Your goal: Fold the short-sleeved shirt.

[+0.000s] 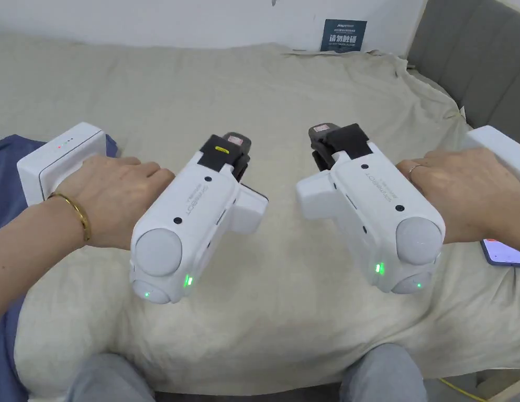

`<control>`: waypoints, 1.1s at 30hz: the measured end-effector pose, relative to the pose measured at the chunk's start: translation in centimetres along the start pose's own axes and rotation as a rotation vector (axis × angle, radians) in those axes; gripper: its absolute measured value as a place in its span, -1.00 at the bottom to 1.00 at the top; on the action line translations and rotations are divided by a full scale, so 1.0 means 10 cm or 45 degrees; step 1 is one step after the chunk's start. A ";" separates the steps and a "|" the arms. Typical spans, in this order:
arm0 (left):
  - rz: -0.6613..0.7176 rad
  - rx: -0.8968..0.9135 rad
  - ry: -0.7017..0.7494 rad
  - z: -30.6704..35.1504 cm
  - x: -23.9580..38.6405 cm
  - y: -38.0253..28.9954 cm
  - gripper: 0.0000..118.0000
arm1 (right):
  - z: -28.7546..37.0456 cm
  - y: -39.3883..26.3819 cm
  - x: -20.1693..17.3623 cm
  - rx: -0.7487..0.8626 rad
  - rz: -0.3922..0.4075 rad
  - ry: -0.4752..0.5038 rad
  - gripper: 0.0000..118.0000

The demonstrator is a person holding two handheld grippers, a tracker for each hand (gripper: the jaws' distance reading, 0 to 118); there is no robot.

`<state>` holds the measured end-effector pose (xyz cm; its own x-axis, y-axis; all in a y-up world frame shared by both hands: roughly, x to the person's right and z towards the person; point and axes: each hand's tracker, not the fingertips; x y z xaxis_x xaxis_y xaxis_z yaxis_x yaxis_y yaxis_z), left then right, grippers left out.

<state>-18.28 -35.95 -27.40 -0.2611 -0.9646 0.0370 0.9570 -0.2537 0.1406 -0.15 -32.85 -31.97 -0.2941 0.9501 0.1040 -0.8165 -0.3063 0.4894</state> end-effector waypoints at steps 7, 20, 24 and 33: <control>0.395 -0.096 -0.035 -0.02 -0.23 -0.13 -1.00 | 0.04 0.05 0.14 0.010 -0.196 0.070 -1.00; 2.423 -0.535 0.473 0.16 -0.58 -0.84 -1.00 | 0.08 -0.49 0.45 -0.465 -2.430 -0.182 -1.00; 2.404 -0.526 0.378 0.22 -0.38 -0.67 -1.00 | 0.21 -0.32 0.27 -0.471 -2.452 -0.196 -1.00; 2.380 -0.531 0.251 0.26 -0.14 -0.46 -1.00 | 0.23 -0.42 -0.04 -0.506 -2.416 -0.128 -1.00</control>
<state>-22.69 -33.23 -25.58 0.9648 0.0231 -0.2619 -0.0644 0.9865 -0.1504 4.55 -31.80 -32.13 0.9812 0.0039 -0.1930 -0.0402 0.9820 -0.1847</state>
